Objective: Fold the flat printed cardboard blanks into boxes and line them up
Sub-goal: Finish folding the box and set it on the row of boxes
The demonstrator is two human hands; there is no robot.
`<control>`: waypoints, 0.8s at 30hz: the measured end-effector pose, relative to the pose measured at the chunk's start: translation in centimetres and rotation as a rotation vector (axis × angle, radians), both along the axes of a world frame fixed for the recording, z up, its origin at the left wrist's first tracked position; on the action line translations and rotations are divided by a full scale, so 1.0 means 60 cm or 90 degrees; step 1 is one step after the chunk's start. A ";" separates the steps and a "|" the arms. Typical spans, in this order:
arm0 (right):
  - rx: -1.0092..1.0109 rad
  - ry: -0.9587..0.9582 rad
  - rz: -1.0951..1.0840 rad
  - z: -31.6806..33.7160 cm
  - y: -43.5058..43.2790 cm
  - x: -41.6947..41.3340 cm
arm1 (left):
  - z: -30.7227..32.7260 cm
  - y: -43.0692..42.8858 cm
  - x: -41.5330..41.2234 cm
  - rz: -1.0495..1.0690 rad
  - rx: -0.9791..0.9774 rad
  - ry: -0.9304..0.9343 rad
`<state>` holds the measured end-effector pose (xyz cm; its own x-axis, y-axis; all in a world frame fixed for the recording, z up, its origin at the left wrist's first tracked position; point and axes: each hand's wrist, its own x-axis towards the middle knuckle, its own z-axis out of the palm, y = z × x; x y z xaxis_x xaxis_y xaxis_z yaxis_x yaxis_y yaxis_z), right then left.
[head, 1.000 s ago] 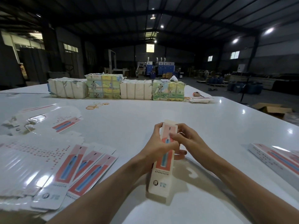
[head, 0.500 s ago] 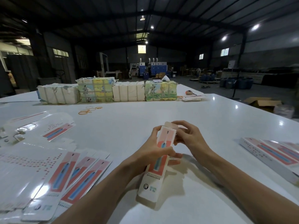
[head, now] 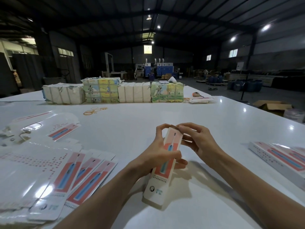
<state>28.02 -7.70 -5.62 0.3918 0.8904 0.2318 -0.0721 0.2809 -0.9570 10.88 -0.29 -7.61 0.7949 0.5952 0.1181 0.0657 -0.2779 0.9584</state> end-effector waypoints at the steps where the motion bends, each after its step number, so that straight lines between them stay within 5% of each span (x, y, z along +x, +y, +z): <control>1: -0.008 0.020 -0.001 0.001 0.000 0.001 | 0.000 0.001 0.000 -0.013 -0.001 -0.008; 24: -0.015 -0.028 -0.021 0.008 -0.012 -0.004 | 0.005 -0.007 -0.005 -0.044 0.030 -0.017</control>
<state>27.80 -8.40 -5.14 0.4103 0.8829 0.2282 -0.0215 0.2596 -0.9655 10.60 -0.73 -7.32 0.8304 0.5318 0.1664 0.0190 -0.3254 0.9454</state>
